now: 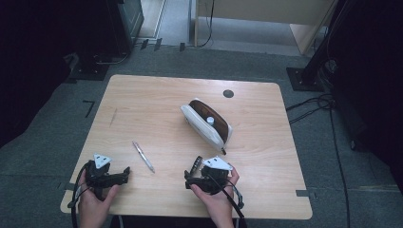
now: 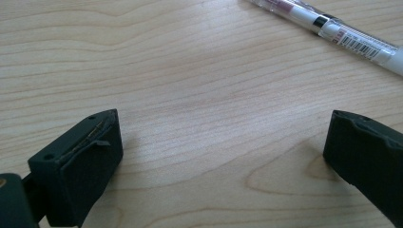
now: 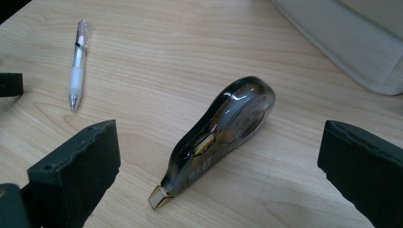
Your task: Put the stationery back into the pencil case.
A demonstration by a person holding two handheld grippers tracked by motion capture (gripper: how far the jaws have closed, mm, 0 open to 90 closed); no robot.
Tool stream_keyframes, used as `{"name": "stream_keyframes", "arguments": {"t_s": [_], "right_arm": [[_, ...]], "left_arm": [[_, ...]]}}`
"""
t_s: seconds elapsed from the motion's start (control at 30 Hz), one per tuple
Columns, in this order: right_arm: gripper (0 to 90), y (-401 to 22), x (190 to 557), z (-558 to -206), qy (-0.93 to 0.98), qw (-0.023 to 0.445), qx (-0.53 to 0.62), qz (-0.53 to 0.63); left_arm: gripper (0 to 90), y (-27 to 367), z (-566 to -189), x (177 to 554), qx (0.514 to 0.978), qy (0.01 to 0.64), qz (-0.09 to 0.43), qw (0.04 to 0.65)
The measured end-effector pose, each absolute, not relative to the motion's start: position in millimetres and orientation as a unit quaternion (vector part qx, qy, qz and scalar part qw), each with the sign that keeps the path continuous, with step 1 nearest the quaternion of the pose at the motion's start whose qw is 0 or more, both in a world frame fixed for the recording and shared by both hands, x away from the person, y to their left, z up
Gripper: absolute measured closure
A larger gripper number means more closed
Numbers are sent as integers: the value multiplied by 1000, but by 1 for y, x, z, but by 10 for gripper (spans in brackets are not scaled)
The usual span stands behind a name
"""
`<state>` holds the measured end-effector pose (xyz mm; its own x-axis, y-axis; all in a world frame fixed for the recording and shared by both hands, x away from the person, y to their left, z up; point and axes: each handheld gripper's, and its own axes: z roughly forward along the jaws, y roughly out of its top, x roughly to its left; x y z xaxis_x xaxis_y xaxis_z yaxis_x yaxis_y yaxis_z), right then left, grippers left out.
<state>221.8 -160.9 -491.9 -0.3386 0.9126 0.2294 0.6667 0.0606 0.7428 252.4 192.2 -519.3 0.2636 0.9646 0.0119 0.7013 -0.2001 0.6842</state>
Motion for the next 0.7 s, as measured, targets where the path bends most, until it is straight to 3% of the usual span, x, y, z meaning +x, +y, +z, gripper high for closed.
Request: {"name": "stream_keyframes", "arguments": {"t_s": [0.3,0.37,0.7], "right_arm": [[73,-152,222,-503,718,145,556,393],[124,-150,223,-506,719,145,557,391],[182,-147,222,-515,727,150,556,373]], "left_arm": [[0,192,-519,252,740,562,228,289],[0,192,-519,252,740,562,228,289],[0,192,-519,252,740,562,228,289]]}}
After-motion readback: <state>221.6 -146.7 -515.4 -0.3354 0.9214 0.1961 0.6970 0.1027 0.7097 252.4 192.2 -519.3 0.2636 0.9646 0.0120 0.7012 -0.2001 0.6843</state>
